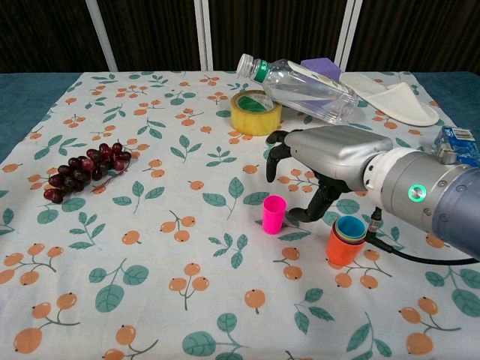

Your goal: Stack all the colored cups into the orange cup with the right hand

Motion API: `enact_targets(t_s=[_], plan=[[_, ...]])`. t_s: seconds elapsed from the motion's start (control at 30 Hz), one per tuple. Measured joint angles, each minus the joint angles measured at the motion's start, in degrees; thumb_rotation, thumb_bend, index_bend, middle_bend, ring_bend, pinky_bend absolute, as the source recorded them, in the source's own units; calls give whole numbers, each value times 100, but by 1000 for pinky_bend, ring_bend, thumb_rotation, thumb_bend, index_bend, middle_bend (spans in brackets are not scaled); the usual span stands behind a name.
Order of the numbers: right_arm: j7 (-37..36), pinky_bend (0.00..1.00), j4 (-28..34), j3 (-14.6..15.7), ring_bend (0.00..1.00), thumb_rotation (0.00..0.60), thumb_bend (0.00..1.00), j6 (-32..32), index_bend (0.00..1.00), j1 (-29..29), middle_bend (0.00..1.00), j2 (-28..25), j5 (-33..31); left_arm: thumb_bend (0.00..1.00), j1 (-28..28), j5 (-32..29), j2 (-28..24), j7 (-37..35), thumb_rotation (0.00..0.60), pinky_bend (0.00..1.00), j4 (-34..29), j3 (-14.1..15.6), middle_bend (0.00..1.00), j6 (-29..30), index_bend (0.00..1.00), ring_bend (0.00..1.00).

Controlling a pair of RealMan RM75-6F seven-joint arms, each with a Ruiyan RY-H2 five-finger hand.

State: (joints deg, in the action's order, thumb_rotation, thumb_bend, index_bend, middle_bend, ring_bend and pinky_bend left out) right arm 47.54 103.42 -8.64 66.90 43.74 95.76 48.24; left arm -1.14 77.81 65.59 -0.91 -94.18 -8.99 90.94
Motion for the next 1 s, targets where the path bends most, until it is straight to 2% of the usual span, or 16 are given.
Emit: enact_targets(t_s=[1.0], plan=[[-261, 119, -397, 83, 15, 600, 392, 49, 414, 11, 0, 314, 101, 764, -1, -19, 2, -1, 600, 0, 7, -11, 8, -2, 150, 0]])
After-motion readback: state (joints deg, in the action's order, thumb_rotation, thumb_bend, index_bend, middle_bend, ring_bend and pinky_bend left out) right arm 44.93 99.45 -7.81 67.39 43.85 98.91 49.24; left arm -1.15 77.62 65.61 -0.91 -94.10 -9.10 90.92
